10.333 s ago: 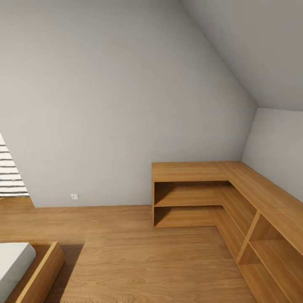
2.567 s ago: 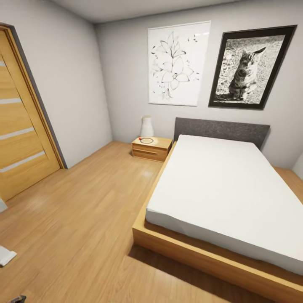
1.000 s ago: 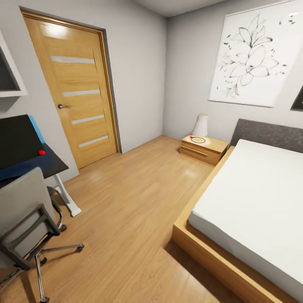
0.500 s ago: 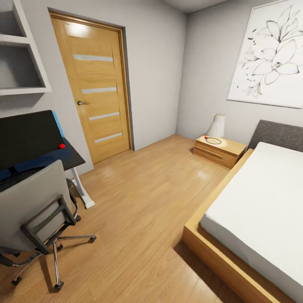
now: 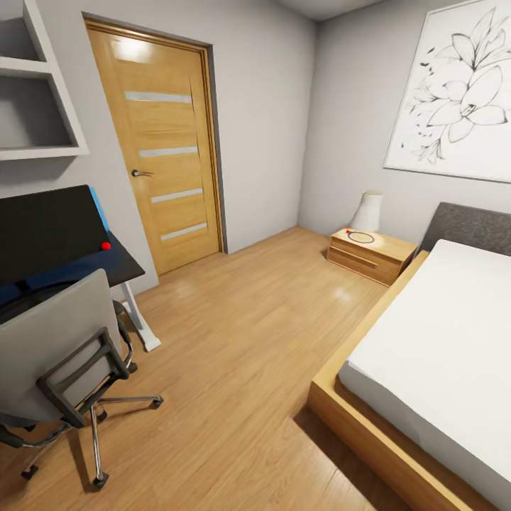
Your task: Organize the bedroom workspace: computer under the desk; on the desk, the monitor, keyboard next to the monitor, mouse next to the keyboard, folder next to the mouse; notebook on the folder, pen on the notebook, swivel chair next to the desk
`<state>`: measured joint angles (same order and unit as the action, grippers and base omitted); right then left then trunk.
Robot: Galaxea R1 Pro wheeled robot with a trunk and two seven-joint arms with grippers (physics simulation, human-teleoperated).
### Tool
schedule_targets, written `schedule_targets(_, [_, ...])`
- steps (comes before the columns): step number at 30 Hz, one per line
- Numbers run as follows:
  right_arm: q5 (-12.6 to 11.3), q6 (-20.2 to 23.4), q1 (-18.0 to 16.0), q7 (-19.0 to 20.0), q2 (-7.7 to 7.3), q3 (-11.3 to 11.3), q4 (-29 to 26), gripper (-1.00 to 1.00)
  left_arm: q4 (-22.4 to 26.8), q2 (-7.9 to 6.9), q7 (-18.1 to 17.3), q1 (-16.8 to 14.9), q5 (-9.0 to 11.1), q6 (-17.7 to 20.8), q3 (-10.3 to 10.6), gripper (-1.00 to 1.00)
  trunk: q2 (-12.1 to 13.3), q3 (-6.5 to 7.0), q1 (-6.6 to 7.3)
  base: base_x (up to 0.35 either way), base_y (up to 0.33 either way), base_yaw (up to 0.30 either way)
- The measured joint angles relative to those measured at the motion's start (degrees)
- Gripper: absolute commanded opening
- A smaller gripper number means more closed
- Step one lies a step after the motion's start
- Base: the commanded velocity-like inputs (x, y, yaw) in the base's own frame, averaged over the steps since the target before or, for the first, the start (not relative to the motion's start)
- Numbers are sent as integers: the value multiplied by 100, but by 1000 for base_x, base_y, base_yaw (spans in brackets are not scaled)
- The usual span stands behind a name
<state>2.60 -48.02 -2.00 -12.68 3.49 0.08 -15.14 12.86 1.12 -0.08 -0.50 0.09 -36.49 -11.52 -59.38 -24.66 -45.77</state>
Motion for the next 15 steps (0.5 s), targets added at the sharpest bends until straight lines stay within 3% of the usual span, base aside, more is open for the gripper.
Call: schedule_targets(15, [2,4,0,2,2,8,3,100,0,0,0,0,0,0,-2,100,0,0,0,0,0,0])
